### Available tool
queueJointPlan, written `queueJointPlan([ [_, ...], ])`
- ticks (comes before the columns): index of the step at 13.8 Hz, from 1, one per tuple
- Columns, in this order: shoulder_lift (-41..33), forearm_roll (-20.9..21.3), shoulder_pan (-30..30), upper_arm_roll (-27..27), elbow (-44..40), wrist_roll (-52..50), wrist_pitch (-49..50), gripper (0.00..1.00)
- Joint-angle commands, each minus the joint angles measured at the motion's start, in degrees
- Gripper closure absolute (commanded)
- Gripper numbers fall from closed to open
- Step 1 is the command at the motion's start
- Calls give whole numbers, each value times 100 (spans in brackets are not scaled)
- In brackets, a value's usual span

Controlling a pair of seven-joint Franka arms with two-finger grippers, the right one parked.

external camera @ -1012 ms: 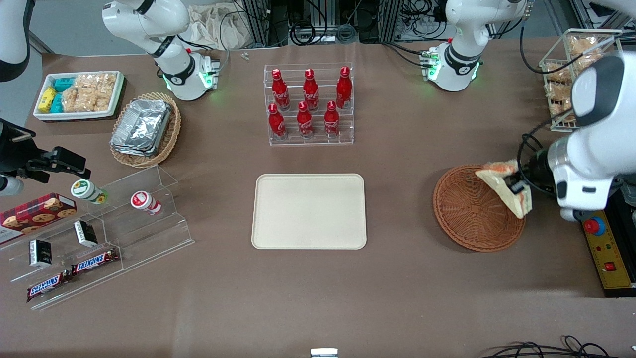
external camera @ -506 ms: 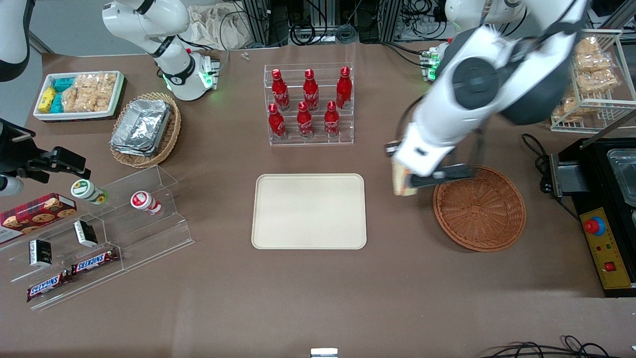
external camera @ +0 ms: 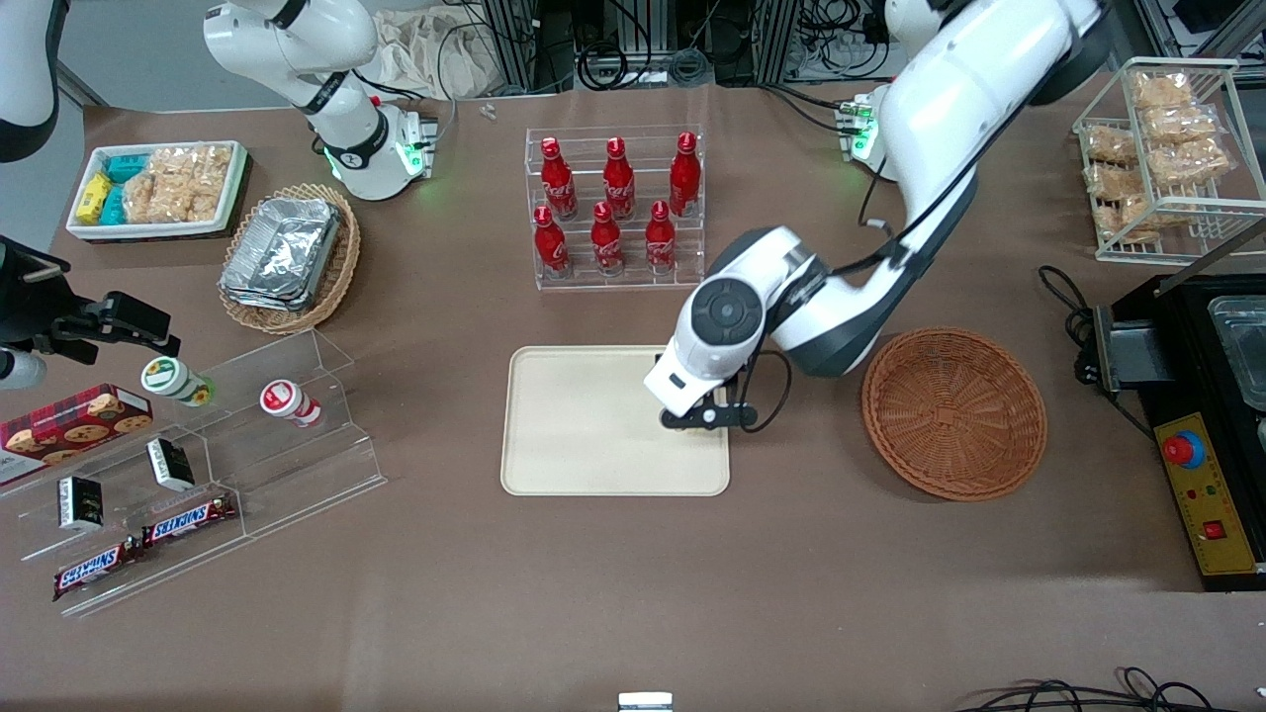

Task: Place sandwich from basket to tray
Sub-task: 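Carry the sandwich with the left gripper over the cream tray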

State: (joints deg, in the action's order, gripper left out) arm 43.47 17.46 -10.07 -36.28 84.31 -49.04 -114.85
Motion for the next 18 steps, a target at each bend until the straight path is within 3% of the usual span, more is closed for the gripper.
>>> queueJointPlan([
  [1, 372, 405, -30, 7, -239, -79, -159, 100],
  [5, 566, 653, -56, 7, -222, -114, -169, 100],
  [7, 662, 653, -127, 15, -239, -123, -169, 78],
  [8, 680, 705, -136, 68, -239, -132, -169, 61],
  [9, 680, 749, -144, 94, -239, -123, -178, 1],
  [14, 374, 522, -83, 86, -572, -123, 84, 0],
  [16, 198, -21, -74, 103, -1097, -80, 881, 0],
  [18, -13, -85, -83, 199, -1696, -45, 1831, 0],
])
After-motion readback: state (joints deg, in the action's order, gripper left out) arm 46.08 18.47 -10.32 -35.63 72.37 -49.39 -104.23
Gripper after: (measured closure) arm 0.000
